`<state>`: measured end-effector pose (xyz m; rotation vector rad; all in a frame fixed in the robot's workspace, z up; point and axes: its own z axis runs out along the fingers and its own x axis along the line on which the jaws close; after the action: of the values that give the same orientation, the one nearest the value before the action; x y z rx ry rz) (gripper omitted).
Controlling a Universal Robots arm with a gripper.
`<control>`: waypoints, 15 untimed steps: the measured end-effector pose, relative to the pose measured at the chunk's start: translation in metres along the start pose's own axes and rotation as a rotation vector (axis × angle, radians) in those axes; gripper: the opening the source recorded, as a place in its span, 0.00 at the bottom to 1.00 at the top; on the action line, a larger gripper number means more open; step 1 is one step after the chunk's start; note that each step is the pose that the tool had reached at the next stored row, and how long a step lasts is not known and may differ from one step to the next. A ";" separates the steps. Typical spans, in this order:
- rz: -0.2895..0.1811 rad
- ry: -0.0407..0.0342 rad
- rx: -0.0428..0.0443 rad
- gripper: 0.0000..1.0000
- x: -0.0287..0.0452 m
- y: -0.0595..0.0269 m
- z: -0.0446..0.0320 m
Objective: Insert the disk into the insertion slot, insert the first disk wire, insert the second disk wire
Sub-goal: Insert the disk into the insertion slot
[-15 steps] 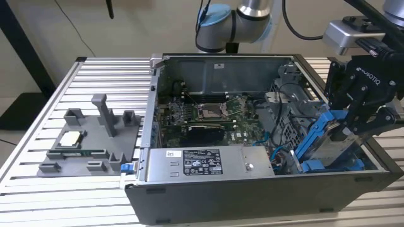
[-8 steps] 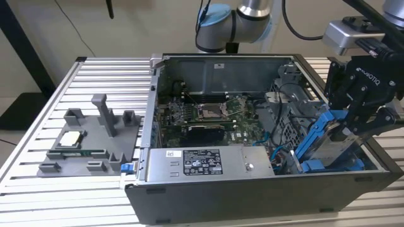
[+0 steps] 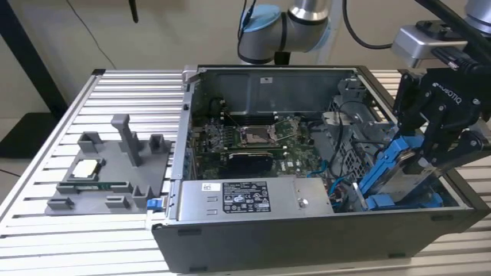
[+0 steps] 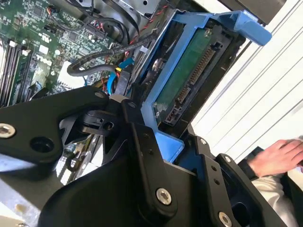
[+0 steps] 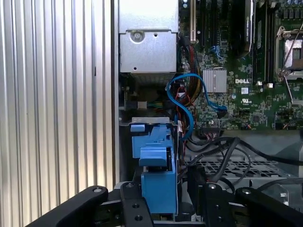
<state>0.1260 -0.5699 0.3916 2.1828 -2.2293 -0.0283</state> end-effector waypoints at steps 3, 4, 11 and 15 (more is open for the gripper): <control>0.007 -0.0117 -0.0003 0.49 -0.0010 0.0013 -0.0002; 0.009 -0.0242 -0.0006 0.49 -0.0010 0.0019 -0.0002; 0.015 -0.0616 -0.0014 0.49 -0.0013 0.0035 -0.0002; 0.015 -0.0625 0.0029 0.49 -0.0048 0.0046 -0.0002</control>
<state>0.1214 -0.5651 0.3919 2.1968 -2.2787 -0.0944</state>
